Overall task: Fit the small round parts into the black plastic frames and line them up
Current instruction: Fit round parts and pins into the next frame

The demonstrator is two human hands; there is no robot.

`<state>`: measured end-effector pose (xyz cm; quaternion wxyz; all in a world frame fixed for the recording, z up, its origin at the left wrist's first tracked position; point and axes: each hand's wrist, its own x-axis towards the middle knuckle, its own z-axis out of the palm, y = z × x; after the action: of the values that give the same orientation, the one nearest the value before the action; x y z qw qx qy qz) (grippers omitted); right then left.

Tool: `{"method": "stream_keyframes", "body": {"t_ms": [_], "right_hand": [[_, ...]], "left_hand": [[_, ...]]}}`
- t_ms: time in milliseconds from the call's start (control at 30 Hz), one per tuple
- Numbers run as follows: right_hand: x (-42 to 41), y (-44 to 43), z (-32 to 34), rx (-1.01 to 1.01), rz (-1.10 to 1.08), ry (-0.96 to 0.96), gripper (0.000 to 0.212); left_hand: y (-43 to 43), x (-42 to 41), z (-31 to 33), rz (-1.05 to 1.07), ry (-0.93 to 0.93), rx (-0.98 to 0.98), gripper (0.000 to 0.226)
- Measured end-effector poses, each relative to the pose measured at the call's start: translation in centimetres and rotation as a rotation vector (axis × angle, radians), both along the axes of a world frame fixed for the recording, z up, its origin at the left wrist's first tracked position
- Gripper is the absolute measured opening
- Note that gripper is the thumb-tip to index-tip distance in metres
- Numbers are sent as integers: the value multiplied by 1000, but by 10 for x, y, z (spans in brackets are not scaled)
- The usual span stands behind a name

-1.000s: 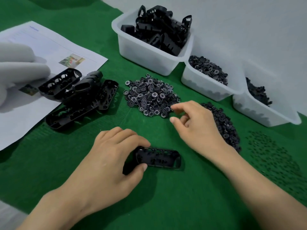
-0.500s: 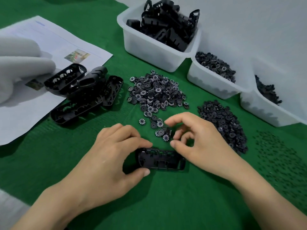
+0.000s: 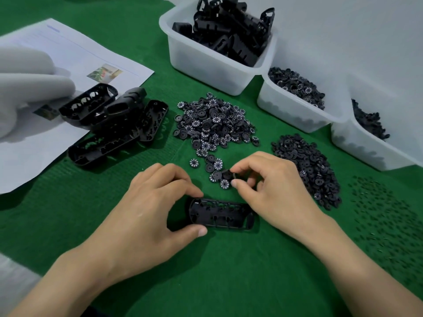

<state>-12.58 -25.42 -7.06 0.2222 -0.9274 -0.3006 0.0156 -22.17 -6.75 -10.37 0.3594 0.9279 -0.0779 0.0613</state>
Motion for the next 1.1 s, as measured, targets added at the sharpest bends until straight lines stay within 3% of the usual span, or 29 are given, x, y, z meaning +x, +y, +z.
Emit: {"method": "stream_keyframes", "body": {"t_ms": [133,300,567,700,1100], "right_hand": [[-3,-3,6,-132,25,53,19],[-1,-9,8,-37,-24,200,27],[-3,-8,10,0,46,102,9],[-17,4,15,-5,265,80,11],[-15,13,14,-124,435,15,15]], "left_hand": [[0,0,-1,18,7,-4,46],[0,0,0,3,14,2,50],[0,0,0,5,3,4,49],[-1,1,0,0,-13,-2,46],[0,1,0,-4,-12,9,46]]}}
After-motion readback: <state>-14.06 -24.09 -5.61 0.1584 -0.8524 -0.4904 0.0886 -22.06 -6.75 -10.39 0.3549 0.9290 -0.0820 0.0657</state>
